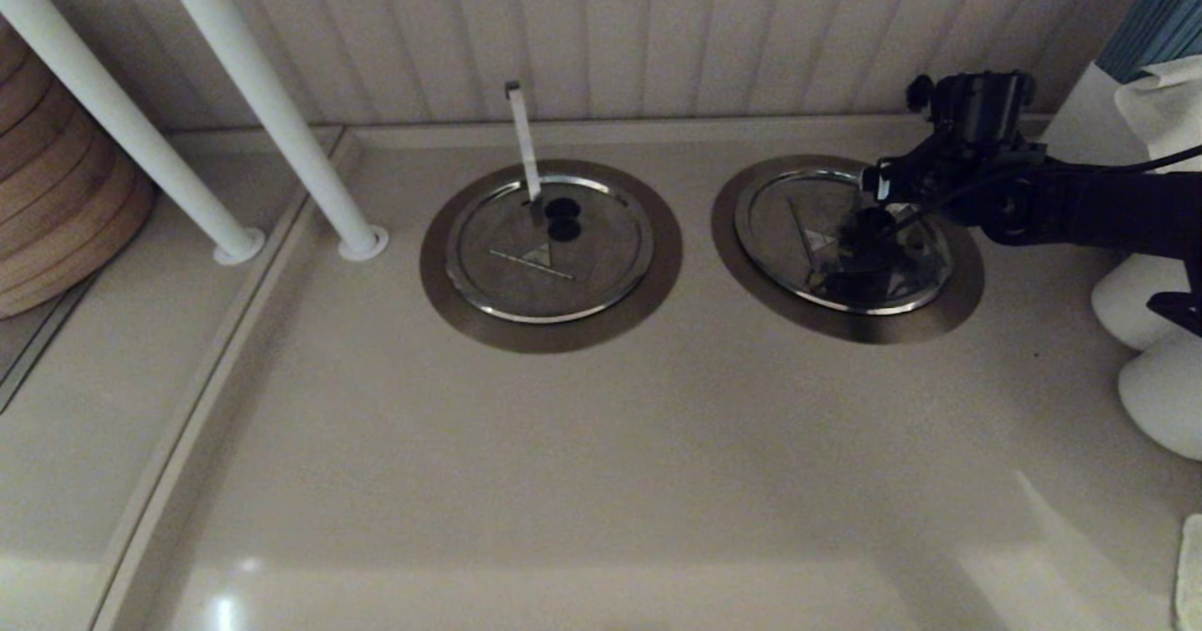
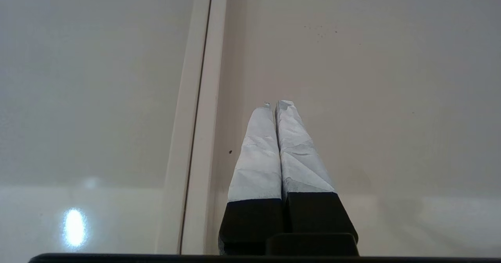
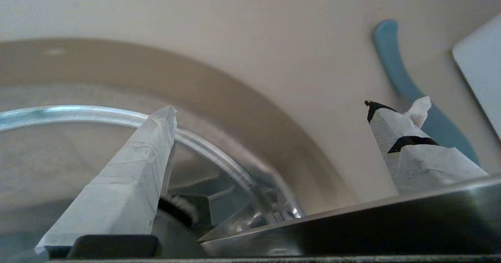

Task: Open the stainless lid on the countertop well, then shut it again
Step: Put the spoon in the groove

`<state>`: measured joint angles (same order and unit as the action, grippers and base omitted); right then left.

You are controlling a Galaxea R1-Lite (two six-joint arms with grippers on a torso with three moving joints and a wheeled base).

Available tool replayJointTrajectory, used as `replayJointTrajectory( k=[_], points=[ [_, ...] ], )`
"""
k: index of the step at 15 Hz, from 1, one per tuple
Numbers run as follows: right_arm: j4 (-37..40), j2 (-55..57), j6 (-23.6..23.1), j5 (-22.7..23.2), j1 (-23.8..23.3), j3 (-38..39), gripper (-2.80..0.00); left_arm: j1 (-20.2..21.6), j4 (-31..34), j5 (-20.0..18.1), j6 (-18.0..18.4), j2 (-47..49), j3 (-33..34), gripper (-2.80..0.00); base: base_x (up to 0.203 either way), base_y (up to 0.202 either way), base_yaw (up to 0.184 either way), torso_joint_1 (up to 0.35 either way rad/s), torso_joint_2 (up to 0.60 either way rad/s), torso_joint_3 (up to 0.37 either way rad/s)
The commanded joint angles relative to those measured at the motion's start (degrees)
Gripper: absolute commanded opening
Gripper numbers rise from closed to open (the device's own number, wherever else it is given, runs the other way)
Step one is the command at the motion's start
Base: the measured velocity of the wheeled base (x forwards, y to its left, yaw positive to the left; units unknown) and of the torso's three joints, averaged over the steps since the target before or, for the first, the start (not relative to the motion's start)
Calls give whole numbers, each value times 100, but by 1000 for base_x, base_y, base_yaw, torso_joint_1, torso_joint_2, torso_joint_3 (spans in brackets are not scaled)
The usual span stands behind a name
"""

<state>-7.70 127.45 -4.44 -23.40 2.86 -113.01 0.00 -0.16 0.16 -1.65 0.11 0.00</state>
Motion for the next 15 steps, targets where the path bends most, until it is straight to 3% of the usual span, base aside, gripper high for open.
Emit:
replayJointTrajectory(
  k=[1,15],
  points=[
    [-105,43,5,13,-4,-2,0,0,-2,2,-2,-2,0,-280,0,0,0,0,0,0],
    [-947,335,339,881,74,-2,0,0,-2,2,-2,-2,0,-280,0,0,0,0,0,0]
  ],
)
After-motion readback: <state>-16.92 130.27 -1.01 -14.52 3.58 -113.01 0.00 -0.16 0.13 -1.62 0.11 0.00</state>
